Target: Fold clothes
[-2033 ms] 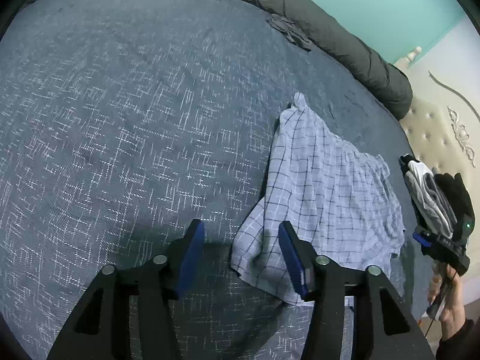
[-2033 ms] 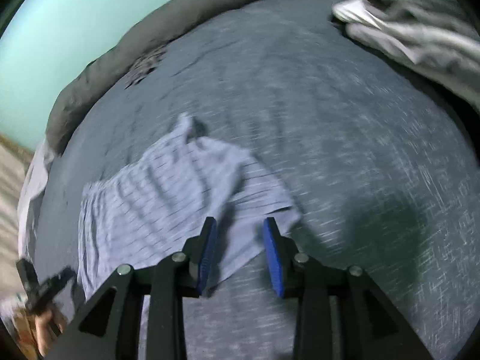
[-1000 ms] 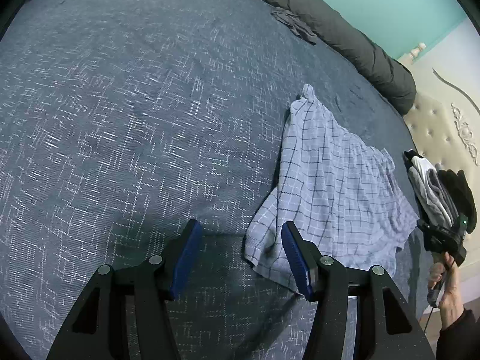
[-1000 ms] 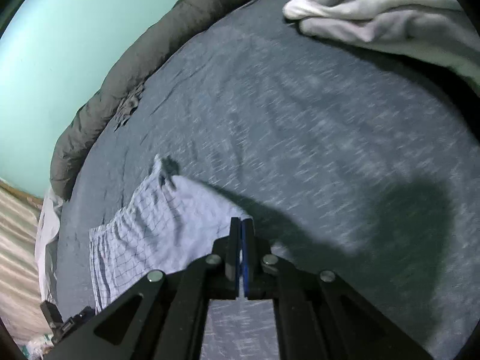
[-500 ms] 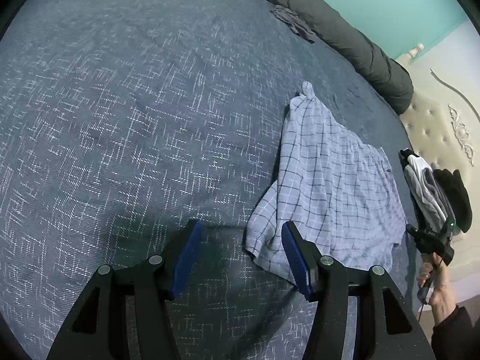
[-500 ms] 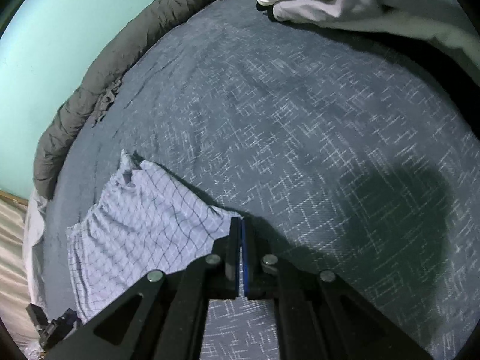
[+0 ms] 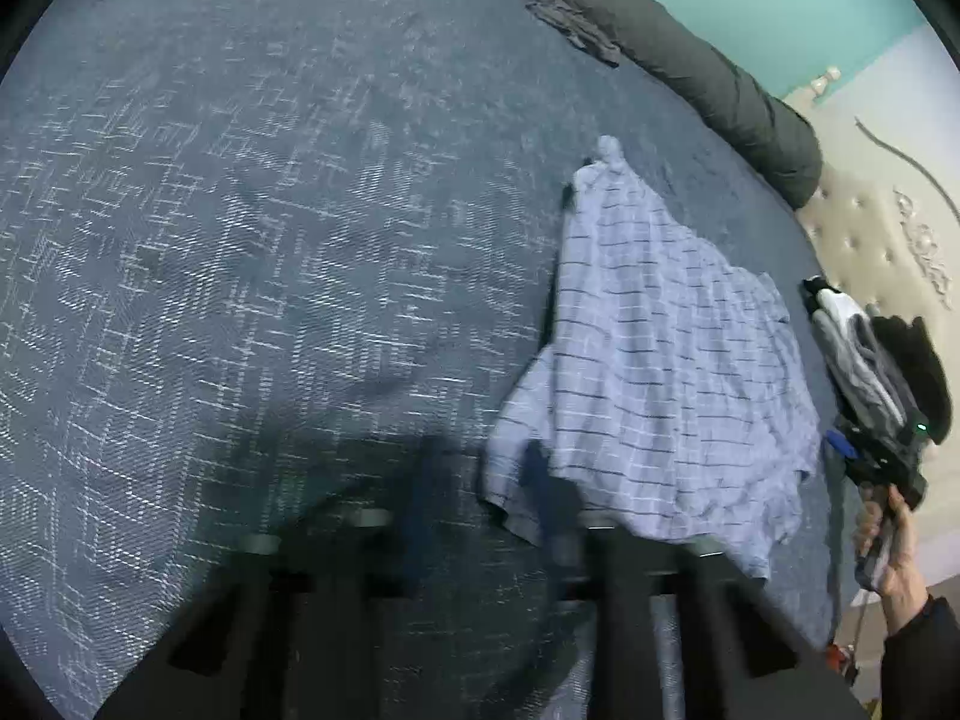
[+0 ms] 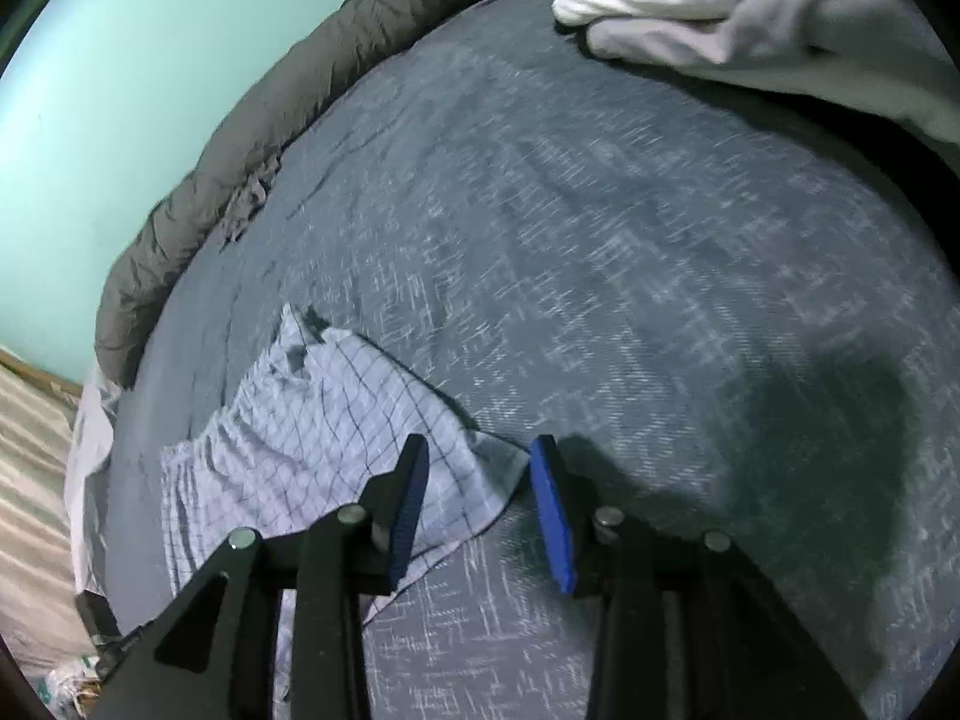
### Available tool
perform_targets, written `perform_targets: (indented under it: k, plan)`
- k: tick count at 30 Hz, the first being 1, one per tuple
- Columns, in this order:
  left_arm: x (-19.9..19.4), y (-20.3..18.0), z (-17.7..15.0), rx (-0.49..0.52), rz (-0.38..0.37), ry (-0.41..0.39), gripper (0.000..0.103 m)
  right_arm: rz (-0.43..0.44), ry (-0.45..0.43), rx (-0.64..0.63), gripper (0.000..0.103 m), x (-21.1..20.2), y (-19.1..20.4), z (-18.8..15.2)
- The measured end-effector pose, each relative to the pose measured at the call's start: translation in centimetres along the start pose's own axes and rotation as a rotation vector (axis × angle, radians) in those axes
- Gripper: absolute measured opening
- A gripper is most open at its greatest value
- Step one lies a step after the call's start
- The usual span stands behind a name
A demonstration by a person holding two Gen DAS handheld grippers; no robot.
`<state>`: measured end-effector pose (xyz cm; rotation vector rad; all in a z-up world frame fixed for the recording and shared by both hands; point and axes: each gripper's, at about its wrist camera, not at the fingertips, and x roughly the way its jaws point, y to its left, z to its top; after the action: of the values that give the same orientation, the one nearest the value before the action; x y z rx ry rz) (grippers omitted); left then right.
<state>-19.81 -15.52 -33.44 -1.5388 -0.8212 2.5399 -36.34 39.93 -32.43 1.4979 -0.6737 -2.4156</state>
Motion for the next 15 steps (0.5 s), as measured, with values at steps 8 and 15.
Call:
perform_targets:
  k: [8, 15]
  plan:
    - [-2.4, 0.2, 0.1, -0.002, -0.005, -0.087, 0.002, -0.062, -0.005, -0.052, 0.003, 0.8, 0.4, -0.5]
    - [-5.9, 2.5, 0.8, -0.097, -0.011, -0.185, 0.002, -0.073, -0.037, -0.058, 0.002, -1.5, 0.4, -0.4]
